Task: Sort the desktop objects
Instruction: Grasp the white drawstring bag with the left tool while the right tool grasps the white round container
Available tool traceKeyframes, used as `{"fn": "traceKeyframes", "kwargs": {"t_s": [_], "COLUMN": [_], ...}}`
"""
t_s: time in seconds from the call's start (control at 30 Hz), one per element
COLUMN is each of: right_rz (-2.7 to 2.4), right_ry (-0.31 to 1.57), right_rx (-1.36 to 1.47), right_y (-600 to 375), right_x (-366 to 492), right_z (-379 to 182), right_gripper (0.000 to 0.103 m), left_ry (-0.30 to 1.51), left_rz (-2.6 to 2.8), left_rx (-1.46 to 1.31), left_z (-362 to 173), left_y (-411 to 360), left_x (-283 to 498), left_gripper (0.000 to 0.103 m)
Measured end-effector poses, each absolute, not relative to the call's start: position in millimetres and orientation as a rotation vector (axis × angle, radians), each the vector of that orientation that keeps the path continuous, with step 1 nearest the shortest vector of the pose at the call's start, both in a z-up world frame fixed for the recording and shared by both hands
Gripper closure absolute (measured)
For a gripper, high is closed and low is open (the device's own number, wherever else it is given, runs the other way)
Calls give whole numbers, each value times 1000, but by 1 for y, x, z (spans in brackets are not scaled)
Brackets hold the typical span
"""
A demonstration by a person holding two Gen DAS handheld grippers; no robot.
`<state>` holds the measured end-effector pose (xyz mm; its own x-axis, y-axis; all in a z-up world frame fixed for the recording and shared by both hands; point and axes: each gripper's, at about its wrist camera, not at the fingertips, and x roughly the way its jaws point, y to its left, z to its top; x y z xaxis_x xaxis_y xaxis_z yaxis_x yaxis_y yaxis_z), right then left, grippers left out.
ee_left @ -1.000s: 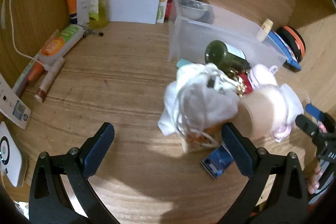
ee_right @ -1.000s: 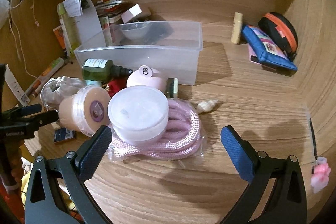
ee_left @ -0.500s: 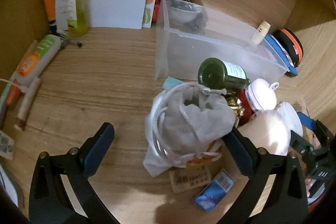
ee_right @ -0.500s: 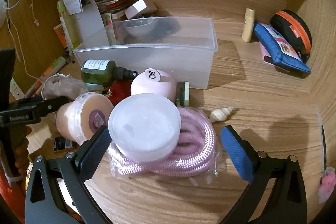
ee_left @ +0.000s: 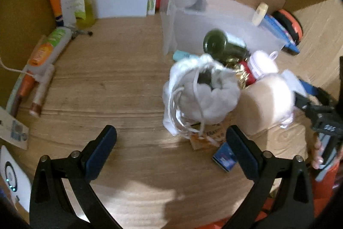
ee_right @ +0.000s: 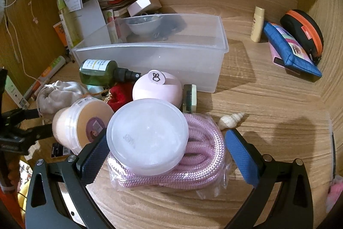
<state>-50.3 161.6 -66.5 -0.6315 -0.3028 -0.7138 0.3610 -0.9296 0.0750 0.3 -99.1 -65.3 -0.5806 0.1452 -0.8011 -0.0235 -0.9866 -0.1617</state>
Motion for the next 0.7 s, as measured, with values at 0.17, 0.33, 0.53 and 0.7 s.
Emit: {"fn": "traceKeyframes", "kwargs": {"t_s": [0.17, 0.33, 0.53, 0.7], "right_rz": [-2561, -2550, -2552, -2496], "right_ry": [127, 153, 171, 199], "right_rx": [1046, 1044, 1033, 1065], "right_y": [160, 157, 156, 148], "right_x": [-47, -46, -44, -49], "right_z": [-61, -62, -63, -66], "right_gripper": [2, 9, 9, 24], "left_ry": [-186, -65, -182, -133], "left_rz": [2772, 2750, 2616, 2664], "left_rx": [-1250, -1292, -1420, -1393], "left_z": [-33, -45, -81, -79], "left_y": [-101, -83, -86, -80], "left_x": [-5, -33, -50, -55], "left_gripper": [0, 0, 0, 0]}}
